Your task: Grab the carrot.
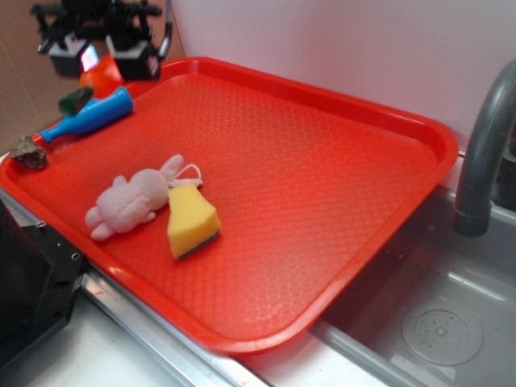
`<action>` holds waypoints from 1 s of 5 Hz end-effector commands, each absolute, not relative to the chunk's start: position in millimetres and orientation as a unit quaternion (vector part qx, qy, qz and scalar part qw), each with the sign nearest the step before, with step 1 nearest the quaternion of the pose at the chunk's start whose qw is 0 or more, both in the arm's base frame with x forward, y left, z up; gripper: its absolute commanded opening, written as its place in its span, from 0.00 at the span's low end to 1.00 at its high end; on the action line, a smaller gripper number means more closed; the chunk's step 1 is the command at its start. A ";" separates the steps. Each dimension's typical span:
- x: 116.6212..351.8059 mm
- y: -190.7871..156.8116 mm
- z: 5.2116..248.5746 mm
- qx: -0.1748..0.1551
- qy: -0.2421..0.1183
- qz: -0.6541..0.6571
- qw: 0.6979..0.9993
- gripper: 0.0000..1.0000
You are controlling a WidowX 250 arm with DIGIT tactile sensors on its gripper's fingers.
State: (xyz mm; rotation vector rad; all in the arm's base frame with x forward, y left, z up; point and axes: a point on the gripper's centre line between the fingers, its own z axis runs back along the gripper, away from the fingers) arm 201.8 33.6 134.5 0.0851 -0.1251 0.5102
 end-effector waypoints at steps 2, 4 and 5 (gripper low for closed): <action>250.8 -27.7 160.3 0.013 -0.089 0.026 0.996 0.00; 226.1 -15.4 159.0 -0.009 -0.031 0.072 0.997 0.00; 221.0 -10.5 159.2 -0.006 -0.033 0.080 0.996 0.00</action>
